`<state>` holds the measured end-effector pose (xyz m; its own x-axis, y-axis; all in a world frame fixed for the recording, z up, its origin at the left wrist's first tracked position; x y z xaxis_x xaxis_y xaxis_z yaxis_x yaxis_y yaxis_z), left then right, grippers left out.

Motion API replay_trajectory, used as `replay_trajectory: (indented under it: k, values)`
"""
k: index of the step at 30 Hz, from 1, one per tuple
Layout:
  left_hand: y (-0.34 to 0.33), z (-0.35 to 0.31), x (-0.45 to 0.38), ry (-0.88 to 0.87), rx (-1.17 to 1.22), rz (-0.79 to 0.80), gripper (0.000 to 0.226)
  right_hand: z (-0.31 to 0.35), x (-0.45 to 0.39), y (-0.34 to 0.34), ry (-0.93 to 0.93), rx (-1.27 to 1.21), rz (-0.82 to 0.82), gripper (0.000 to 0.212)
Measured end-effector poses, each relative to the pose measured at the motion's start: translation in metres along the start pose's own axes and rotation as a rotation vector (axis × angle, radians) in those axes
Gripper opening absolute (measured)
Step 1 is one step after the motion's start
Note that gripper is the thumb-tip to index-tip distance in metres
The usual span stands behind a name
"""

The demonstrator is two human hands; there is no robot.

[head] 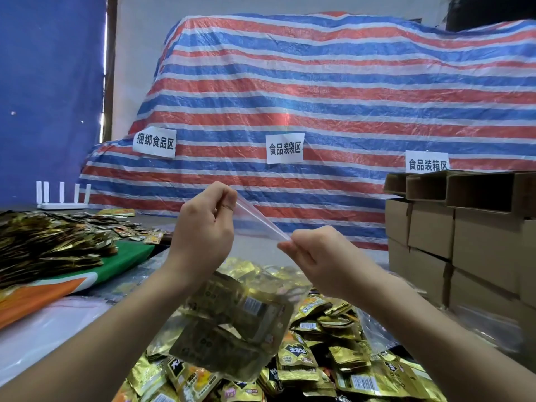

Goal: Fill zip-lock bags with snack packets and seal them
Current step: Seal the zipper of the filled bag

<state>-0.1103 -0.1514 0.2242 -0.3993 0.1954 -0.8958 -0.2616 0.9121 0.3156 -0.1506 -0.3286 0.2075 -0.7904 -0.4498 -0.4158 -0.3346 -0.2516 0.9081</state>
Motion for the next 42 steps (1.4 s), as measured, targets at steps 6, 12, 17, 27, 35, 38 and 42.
replay_trajectory:
  k: [6, 12, 17, 27, 35, 38, 42]
  values:
    - [-0.015, 0.003, 0.008, -0.043, -0.012, -0.014, 0.017, -0.012, 0.003, -0.015, -0.111, -0.030, 0.100, 0.044]
    - [-0.051, -0.027, 0.006, -0.246, 0.038, 0.130, 0.022, -0.021, -0.001, -0.047, -0.171, -0.627, 0.418, 0.063]
    - [-0.085, -0.046, -0.003, -0.303, 0.027, 0.149, 0.024, -0.031, -0.003, -0.068, -0.202, -0.335, 0.399, 0.016]
    - [-0.105, 0.028, 0.024, 0.095, 0.096, 0.234, 0.039, -0.193, 0.042, 0.019, -0.669, -0.337, -0.232, 0.027]
    - [-0.103, 0.081, 0.061, 0.261, 0.030, 0.316, 0.011, -0.285, 0.095, -0.094, -0.865, 0.250, 0.182, 0.037]
    - [-0.100, 0.092, 0.069, 0.285, 0.019, 0.367, 0.012, -0.291, 0.112, -0.154, -0.896, 0.103, 0.452, 0.019]
    - [-0.097, 0.105, 0.080, 0.317, -0.035, 0.434, 0.016, -0.282, 0.104, -0.141, -0.879, -0.022, 0.447, 0.043]
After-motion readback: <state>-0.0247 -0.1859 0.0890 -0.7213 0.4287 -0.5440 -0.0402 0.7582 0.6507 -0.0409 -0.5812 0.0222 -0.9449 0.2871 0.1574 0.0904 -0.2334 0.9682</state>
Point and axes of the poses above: each hand's wrist, its own x-axis away from the middle knuckle, its own y-axis out of the back of the hand, z = x × y, the point moved 7 cm from there along -x, towards the middle knuckle, and after that the axes turned 14 degrees about z, right-handed, at the moved point
